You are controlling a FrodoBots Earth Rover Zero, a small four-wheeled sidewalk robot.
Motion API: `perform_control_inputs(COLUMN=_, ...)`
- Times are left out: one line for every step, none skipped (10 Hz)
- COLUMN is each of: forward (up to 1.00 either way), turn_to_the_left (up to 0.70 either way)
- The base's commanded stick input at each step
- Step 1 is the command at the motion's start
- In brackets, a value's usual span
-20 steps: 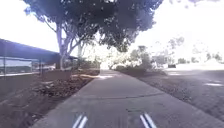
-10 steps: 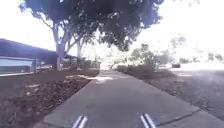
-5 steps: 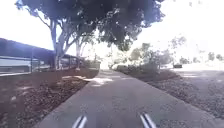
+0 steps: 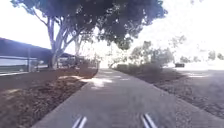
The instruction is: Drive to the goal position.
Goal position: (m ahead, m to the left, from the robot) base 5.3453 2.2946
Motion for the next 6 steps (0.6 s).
perform_control_inputs(forward=1.00, turn_to_the_left=0.00)
perform_control_inputs(forward=1.00, turn_to_the_left=0.00)
perform_control_inputs(forward=1.00, turn_to_the_left=0.00)
perform_control_inputs(forward=1.00, turn_to_the_left=0.00)
perform_control_inputs(forward=1.00, turn_to_the_left=0.00)
perform_control_inputs(forward=1.00, turn_to_the_left=0.00)
